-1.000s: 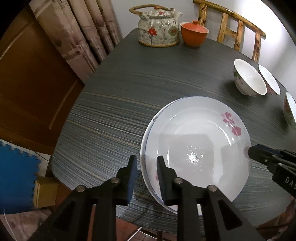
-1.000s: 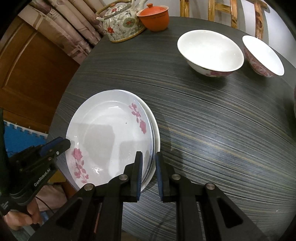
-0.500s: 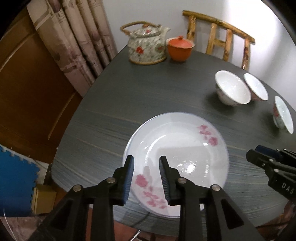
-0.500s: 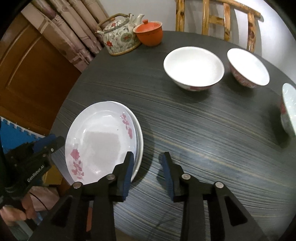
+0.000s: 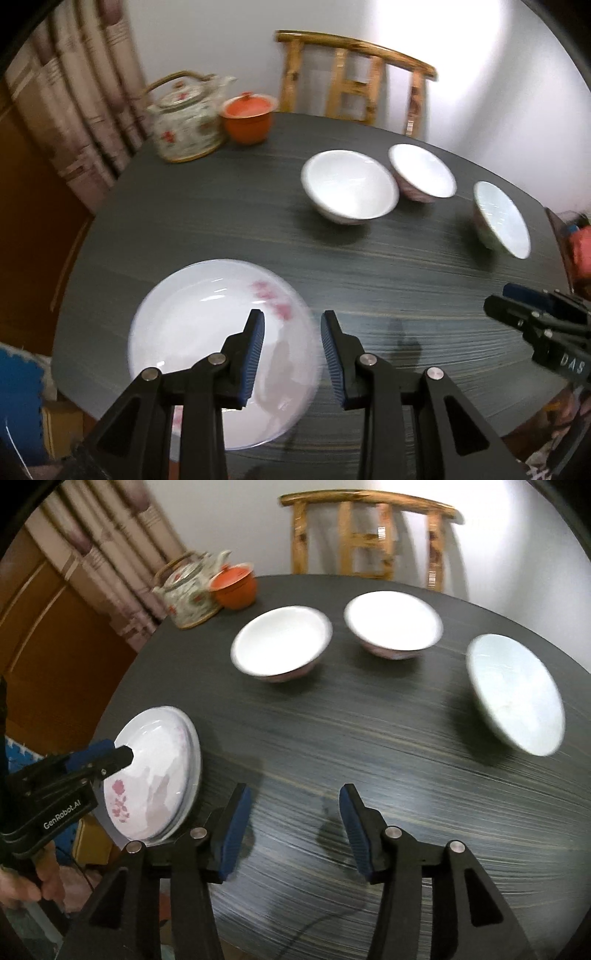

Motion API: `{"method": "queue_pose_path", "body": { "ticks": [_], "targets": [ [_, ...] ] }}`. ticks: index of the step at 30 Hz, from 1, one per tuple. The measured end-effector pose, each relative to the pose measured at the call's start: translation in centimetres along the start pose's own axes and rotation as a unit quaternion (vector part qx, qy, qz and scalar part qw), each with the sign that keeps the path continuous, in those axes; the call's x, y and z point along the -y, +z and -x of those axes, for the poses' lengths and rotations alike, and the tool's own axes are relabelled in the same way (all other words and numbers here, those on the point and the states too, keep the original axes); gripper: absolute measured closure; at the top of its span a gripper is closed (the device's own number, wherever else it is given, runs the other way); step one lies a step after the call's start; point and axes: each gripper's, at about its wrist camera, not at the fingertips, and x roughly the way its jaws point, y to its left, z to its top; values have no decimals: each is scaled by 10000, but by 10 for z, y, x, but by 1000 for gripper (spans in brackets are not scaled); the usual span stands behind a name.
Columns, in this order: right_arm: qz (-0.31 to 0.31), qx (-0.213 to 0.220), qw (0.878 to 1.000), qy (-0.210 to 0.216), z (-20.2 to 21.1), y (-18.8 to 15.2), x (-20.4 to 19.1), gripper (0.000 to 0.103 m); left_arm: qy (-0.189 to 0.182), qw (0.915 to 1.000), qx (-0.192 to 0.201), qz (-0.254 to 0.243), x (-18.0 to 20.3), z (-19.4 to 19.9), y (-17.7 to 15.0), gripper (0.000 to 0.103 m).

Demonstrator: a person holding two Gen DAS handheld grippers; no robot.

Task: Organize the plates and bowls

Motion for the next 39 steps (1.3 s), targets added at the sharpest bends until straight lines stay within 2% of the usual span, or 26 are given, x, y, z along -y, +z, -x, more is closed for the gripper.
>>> {"method": "queue_pose_path", "body": {
  "ticks": [10, 15, 20, 26, 30, 39],
  "targets": [
    [-656, 315, 9958, -554, 47, 8, 104, 56, -643, 9978, -145, -106, 59, -12, 36, 71],
    [-1023, 417, 9919, -620, 56, 15, 155, 56, -895, 9955, -294, -95, 87, -26, 53, 71],
    [-1275, 304, 9880, -812, 51, 24, 200, 56, -1117, 9925, -490, -100, 116, -45, 67, 71],
    [-1397, 195, 9859, -906, 38, 36, 234, 56, -1456, 9867, -722, -73, 152, -73, 88, 71],
    [-1521, 113, 9846, -857, 25, 44, 255, 56, -1793, 9795, -909, 122, 173, -95, 103, 71],
    [-1531, -28, 9857, -702, -1, 64, 275, 59, -1871, 9773, -974, 216, 204, -129, 119, 71]
  ]
}}
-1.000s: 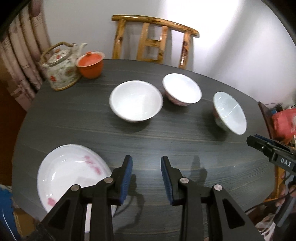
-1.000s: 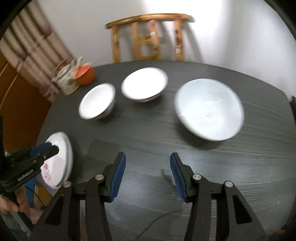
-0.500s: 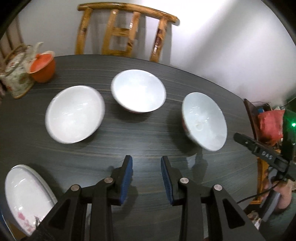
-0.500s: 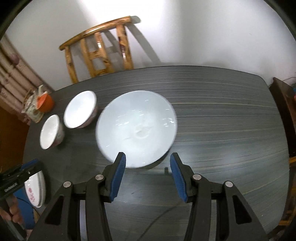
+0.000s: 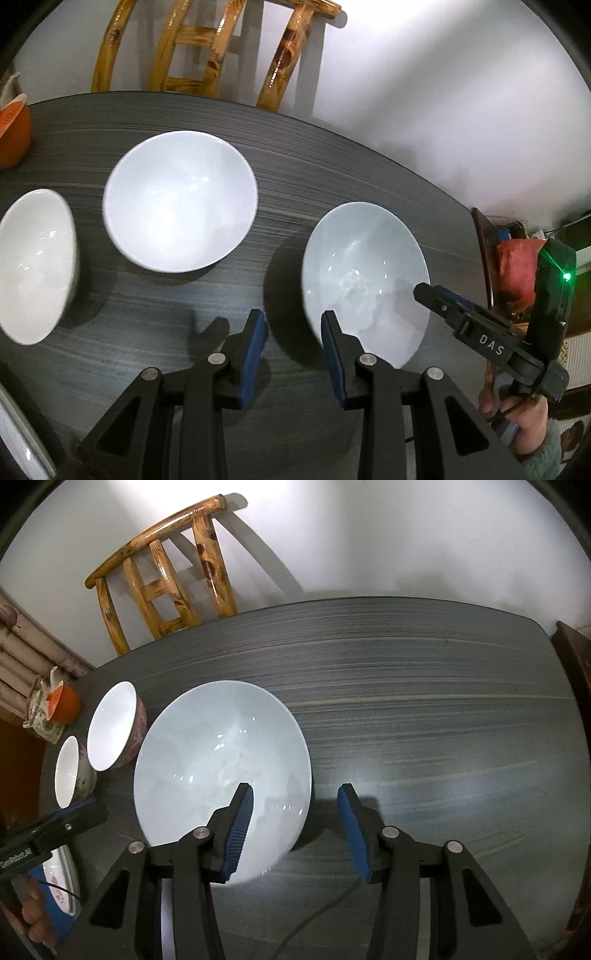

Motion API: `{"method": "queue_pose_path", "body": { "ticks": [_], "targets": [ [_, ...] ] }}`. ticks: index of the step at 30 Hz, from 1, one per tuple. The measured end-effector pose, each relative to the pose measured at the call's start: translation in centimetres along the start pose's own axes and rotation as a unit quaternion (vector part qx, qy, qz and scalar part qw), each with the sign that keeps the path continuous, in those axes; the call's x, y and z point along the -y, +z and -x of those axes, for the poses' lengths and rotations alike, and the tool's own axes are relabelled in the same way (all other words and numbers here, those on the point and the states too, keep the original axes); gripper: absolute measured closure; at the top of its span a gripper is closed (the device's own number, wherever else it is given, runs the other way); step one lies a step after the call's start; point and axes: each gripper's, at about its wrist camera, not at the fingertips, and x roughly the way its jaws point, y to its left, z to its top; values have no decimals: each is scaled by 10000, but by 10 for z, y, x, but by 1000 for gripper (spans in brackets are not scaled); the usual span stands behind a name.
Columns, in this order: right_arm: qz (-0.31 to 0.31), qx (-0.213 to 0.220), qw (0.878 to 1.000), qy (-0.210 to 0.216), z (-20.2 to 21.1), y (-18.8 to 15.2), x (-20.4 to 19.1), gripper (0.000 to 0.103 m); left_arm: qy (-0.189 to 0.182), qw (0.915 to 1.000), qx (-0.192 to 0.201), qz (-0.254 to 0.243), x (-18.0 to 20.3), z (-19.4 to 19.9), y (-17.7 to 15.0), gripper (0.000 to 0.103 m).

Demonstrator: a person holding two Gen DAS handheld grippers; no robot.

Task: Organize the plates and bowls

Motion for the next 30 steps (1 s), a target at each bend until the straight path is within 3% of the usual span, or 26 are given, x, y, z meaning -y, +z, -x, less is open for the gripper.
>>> {"method": "queue_pose_path", "body": {
  "ticks": [8, 24, 30],
  "targets": [
    [92, -100, 9999, 52, -19, 7, -3, 69, 122, 9999, -32, -52, 7, -21, 7, 71],
    [36, -230, 9996, 162, -35, 7, -5, 77, 306, 9992, 84, -226, 12, -45, 7, 71],
    [-56, -167, 9998, 123, -36, 7, -1, 86, 281, 9992, 31, -285, 14, -49, 6, 89]
  ]
}}
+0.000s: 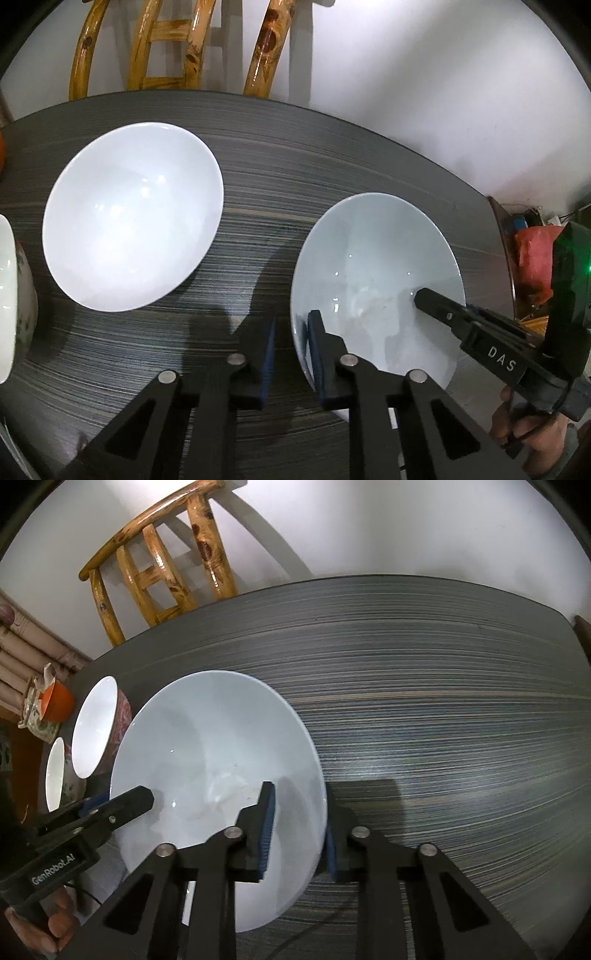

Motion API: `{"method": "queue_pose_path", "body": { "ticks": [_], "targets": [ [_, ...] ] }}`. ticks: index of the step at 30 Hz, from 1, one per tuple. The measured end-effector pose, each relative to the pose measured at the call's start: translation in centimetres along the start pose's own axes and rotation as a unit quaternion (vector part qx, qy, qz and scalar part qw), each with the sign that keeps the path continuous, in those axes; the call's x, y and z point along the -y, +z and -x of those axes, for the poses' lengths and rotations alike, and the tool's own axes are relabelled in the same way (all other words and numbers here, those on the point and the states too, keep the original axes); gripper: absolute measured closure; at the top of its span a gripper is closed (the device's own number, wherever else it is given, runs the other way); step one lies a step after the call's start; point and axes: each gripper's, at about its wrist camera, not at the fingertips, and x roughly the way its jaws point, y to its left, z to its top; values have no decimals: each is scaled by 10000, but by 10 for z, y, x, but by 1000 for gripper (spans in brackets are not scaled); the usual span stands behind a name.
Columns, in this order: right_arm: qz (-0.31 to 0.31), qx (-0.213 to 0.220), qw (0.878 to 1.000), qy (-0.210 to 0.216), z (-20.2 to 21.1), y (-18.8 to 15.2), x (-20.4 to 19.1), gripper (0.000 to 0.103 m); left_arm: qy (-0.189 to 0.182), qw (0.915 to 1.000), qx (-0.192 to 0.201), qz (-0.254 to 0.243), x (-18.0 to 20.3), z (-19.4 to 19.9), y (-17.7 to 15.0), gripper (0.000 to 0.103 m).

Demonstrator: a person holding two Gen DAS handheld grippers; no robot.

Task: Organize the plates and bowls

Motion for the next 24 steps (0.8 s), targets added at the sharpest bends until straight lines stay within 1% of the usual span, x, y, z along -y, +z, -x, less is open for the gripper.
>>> {"method": "queue_pose_path", "body": {
  "ticks": [1, 3, 8, 11, 13, 18, 24],
  "targets": [
    [-36, 3, 10000, 11, 0, 0, 2, 88, -23, 10000, 9, -25, 1, 0, 0, 92],
    [-49, 0, 10000, 29, 0, 0, 3, 89, -12, 9999, 22, -116, 4, 0, -1, 95],
    [-106, 39, 9999, 22, -1, 1, 2, 89, 22, 9999, 10, -124, 3, 0, -2, 95],
    [-164, 44, 9998, 59, -1, -2, 3, 89, 78, 9997, -8, -215, 3, 1, -4, 94],
    [-187, 40, 9998, 91, 0, -4, 3, 89, 55, 9999, -46, -116, 2, 2, -4, 95],
    [-227, 20, 9996, 151, 1, -9, 2, 89, 74, 9999, -89, -76, -4, 7, -10, 95],
    [-202, 25, 9997, 165, 9, -20, -6, 90, 100, 9998, -17, -166, -9, 19, -19, 95]
  ]
}}
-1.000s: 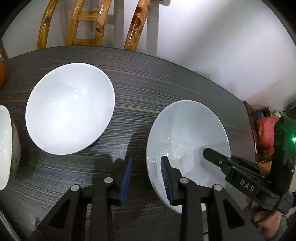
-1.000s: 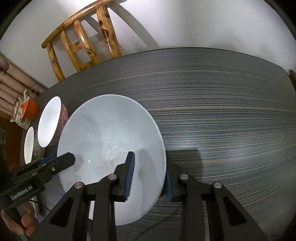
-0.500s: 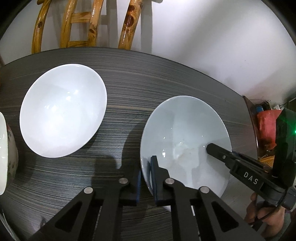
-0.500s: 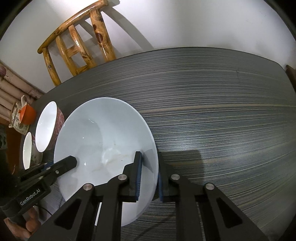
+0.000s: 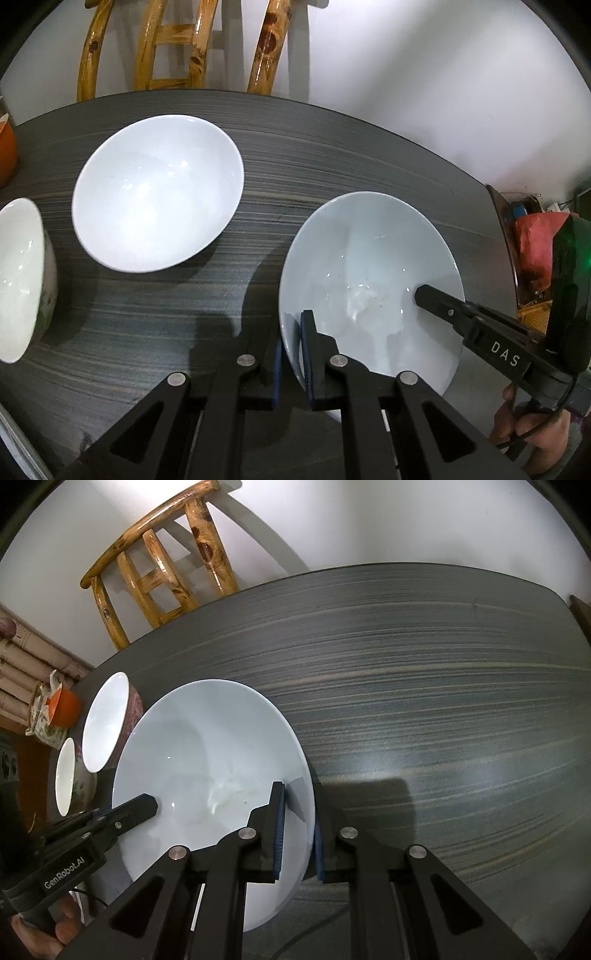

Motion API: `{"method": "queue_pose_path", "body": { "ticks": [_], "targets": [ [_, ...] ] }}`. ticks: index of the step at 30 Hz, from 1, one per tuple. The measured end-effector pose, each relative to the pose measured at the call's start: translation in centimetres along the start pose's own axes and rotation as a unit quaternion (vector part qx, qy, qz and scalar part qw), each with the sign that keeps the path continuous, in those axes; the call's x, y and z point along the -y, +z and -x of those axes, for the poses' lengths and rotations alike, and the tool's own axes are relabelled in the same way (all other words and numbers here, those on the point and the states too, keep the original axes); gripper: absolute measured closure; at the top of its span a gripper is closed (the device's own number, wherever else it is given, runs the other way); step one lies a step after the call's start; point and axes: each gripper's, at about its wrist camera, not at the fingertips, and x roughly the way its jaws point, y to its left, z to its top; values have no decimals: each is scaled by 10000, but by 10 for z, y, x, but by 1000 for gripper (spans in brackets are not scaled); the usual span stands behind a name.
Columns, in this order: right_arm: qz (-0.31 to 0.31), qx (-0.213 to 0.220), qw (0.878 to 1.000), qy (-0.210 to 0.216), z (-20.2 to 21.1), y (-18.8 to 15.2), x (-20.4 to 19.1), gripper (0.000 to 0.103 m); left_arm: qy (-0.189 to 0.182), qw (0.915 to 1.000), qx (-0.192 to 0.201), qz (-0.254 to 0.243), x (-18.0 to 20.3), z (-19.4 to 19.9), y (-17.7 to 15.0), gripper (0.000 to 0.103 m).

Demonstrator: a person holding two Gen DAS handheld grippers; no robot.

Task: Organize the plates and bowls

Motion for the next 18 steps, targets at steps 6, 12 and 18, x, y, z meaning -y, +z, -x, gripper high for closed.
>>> {"method": "queue_pose_path", "body": {
  "ticks": [6, 12, 18],
  "targets": [
    [67, 13, 10000, 19, 9, -13, -13, 90, 4, 10000, 27, 23, -11, 15, -16, 94],
    [151, 19, 9999, 76, 19, -33, -32, 91, 111, 9999, 79, -2, -22, 37, -36, 94],
    [246, 21, 9995, 186, 28, -55, -54, 91, 190, 9997, 167, 23, -40, 64, -58, 94]
  ]
}}
